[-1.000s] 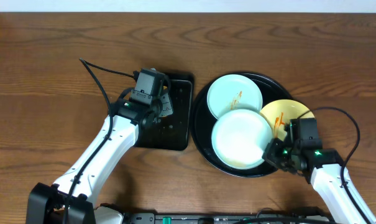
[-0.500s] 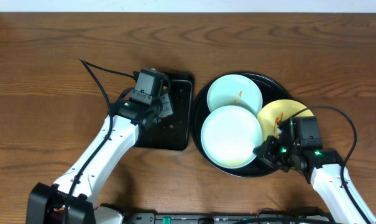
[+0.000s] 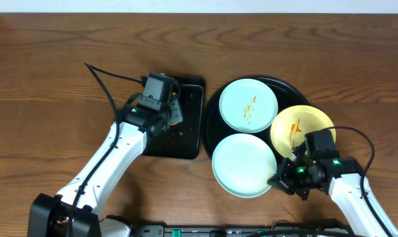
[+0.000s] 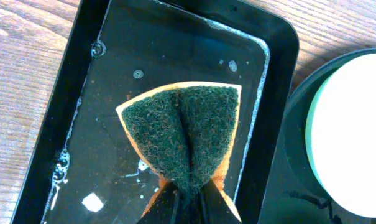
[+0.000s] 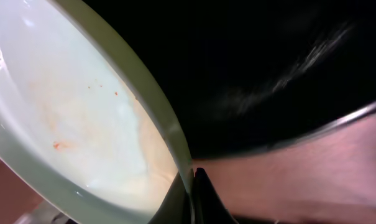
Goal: Clean dirty plates on tray and stack at the side
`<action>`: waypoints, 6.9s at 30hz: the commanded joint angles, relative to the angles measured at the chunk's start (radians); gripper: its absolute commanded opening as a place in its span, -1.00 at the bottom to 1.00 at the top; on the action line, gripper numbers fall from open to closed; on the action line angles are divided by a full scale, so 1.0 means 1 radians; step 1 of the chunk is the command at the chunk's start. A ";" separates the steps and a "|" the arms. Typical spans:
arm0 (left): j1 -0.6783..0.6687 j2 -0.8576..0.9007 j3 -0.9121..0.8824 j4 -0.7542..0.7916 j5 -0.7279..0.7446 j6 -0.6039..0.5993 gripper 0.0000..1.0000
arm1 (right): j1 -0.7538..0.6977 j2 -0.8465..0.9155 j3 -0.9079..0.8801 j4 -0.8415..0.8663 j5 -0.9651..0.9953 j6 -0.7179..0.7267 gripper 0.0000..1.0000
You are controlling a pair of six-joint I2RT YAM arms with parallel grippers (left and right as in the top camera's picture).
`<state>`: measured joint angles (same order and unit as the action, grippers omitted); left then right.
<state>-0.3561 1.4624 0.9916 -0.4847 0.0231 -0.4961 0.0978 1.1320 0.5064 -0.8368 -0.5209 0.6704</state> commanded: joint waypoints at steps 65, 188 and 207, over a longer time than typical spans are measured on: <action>0.002 0.006 -0.006 -0.008 -0.009 0.013 -0.84 | 0.704 0.008 0.307 0.587 1.411 -1.016 -0.98; -0.600 0.156 -0.006 0.315 0.198 -0.158 -0.84 | -0.177 0.113 0.055 0.146 0.136 -0.379 -0.98; -0.589 0.296 -0.006 0.356 0.129 -0.163 -0.85 | -0.176 0.113 0.055 0.135 0.123 -0.379 -0.98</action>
<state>-0.9760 1.7618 0.9913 -0.1097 0.2188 -0.6582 -0.0856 1.2427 0.5613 -0.6994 -0.3843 0.2806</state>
